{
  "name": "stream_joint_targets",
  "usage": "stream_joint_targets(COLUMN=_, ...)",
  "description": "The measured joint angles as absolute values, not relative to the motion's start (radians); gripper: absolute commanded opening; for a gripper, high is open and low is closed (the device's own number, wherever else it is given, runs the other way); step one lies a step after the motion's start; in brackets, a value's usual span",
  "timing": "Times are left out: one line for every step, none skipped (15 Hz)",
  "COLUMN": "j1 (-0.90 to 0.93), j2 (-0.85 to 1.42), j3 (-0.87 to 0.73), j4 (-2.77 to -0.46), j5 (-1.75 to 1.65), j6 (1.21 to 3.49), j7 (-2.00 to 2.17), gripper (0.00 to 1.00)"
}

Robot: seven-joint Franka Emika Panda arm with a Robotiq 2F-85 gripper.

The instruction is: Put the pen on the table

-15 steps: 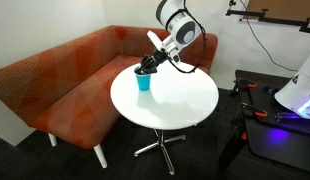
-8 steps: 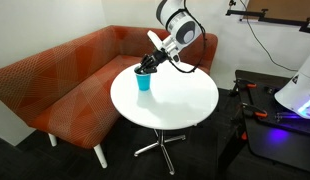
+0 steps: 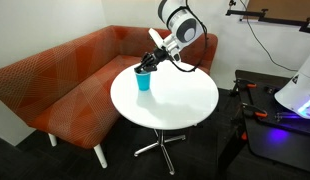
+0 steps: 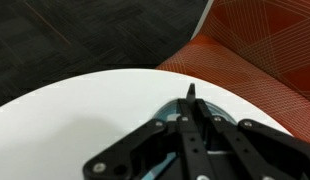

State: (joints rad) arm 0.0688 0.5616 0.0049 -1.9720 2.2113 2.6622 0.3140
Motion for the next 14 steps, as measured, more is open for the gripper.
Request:
stream_joint_targets(j1=0.069, j2=0.553, j3=0.005, j4=-1.979, j5=2.228, j6=2.662, j7=0.296, gripper=0.03)
stream_joint_targets(j1=0.069, j2=0.543, j3=0.004, j4=-1.987, j5=2.242, j6=2.662, j7=0.279, gripper=0.03)
stream_joint_targets(j1=0.069, j2=0.533, j3=0.004, j4=-1.995, j5=2.26, j6=2.662, j7=0.26, gripper=0.03)
stream_joint_targets(j1=0.069, j2=0.522, j3=0.004, j4=-2.004, j5=2.275, j6=2.662, j7=0.242, gripper=0.03)
stream_joint_targets(j1=0.069, j2=0.509, j3=0.004, j4=-2.016, j5=2.291, j6=2.662, j7=0.223, gripper=0.03)
stream_joint_targets(j1=0.069, j2=0.496, j3=0.004, j4=-2.027, j5=2.309, j6=2.662, j7=0.203, gripper=0.03)
stream_joint_targets(j1=0.069, j2=0.481, j3=0.003, j4=-2.041, j5=2.326, j6=2.662, j7=0.181, gripper=0.03)
stream_joint_targets(j1=0.069, j2=0.465, j3=0.003, j4=-2.055, j5=2.344, j6=2.662, j7=0.16, gripper=0.03)
stream_joint_targets(j1=0.069, j2=0.447, j3=0.003, j4=-2.072, j5=2.362, j6=2.662, j7=0.138, gripper=0.03)
stream_joint_targets(j1=0.069, j2=0.428, j3=0.002, j4=-2.089, j5=2.377, j6=2.661, j7=0.119, gripper=0.03)
stream_joint_targets(j1=0.069, j2=0.409, j3=0.002, j4=-2.106, j5=2.392, j6=2.66, j7=0.099, gripper=0.03)
stream_joint_targets(j1=0.069, j2=0.389, j3=0.001, j4=-2.124, j5=2.406, j6=2.66, j7=0.079, gripper=0.03)
stream_joint_targets(j1=0.07, j2=0.368, j3=0.0, j4=-2.142, j5=2.421, j6=2.659, j7=0.058, gripper=0.03)
stream_joint_targets(j1=0.07, j2=0.348, j3=-0.001, j4=-2.159, j5=2.433, j6=2.656, j7=0.035, gripper=0.03)
